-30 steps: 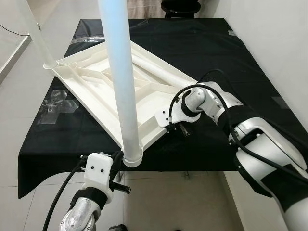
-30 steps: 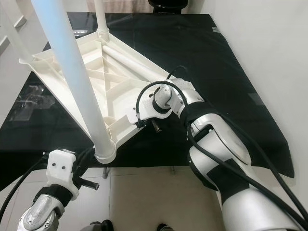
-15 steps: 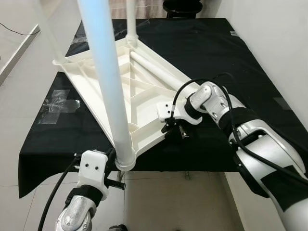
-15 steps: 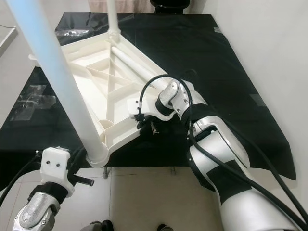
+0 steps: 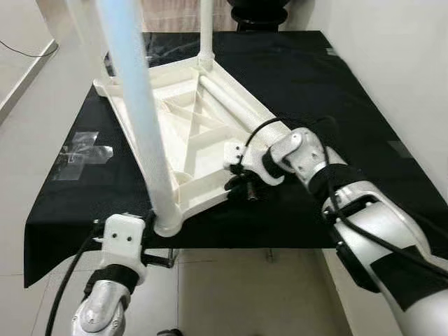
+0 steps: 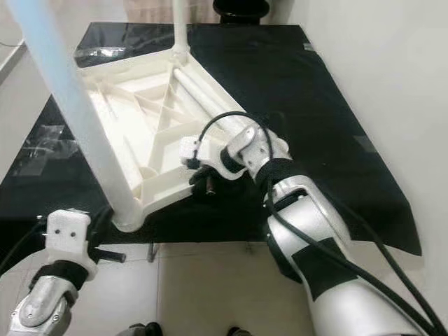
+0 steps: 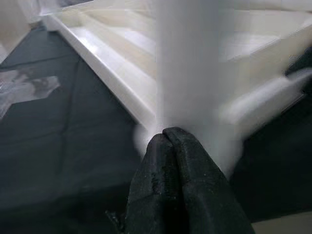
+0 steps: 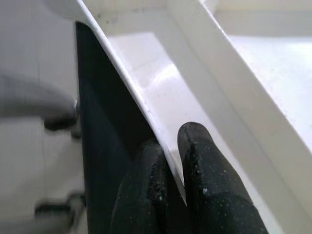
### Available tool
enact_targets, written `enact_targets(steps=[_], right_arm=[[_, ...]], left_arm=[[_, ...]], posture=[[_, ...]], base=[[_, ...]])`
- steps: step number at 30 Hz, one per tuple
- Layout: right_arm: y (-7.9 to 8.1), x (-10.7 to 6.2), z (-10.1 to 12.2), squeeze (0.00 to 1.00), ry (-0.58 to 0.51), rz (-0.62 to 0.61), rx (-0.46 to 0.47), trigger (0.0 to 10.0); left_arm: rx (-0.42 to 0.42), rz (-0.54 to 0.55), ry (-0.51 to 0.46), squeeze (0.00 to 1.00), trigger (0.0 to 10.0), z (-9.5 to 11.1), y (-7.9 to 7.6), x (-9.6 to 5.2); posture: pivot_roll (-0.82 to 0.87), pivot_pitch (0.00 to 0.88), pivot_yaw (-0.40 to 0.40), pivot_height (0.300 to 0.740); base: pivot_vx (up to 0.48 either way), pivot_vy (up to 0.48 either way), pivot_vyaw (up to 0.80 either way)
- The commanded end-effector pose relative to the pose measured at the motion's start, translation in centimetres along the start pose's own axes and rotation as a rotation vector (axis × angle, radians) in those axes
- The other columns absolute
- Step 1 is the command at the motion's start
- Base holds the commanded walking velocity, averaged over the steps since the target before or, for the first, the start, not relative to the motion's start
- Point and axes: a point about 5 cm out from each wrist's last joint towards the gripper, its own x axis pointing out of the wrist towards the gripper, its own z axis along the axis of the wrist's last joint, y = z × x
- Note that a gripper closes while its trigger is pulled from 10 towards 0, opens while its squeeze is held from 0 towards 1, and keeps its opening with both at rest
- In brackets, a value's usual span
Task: Building children table
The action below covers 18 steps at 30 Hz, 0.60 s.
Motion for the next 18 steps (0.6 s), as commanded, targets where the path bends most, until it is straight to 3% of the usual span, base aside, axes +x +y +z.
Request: enact_targets(steps=[1,5,9,12,14,15,18], right_arm=[[0.4,1.6,2.0,0.00,-0.190,-0.073,0.103,0.0],[0.4,2.2,2.9,0.00,-0.252,-0.133,0.178,0.0],[0.7,2.6,3.6,0.00,-0.287,-0.118,0.180,0.0],[3.0,4.5,6.6,0.00,-0.442,-0.021,0.105,0.1],[3.5,4.9,7.2,0.00,-0.469,-0.010,0.092,0.1],[4.1,5.2,7.9,0.00,-0.497,0.004,0.073,10.0],[4.5,5.5,8.7,0.00,-0.530,0.009,0.060,10.0]], left_arm=[[-0.020,-0.095,0.029,0.00,10.0,-0.6,-1.7,0.0],[0.000,-0.049,0.031,0.00,10.0,-0.6,-0.9,-0.1],[0.003,-0.038,0.034,0.00,10.0,-0.7,-0.8,-0.2],[0.008,-0.029,0.038,0.00,10.0,-0.8,-0.7,-0.1],[0.009,-0.030,0.038,0.00,10.0,-0.9,-0.8,-0.1],[0.010,-0.032,0.038,0.00,10.0,-0.9,-0.8,0.0],[0.012,-0.033,0.037,0.00,10.0,-0.9,-0.8,0.1]], posture=[[0.07,0.222,-0.044,0.740],[0.08,0.221,-0.047,0.740],[0.08,0.219,-0.047,0.740],[0.07,0.215,-0.043,0.740],[0.07,0.215,-0.043,0.740],[0.07,0.212,-0.040,0.740],[0.07,0.212,-0.040,0.740]], base=[[0.000,0.000,0.00],[0.000,0.000,0.00],[0.000,0.000,0.00],[0.000,0.000,0.00],[0.000,0.000,0.00],[0.000,0.000,0.00],[0.000,0.000,0.00]])
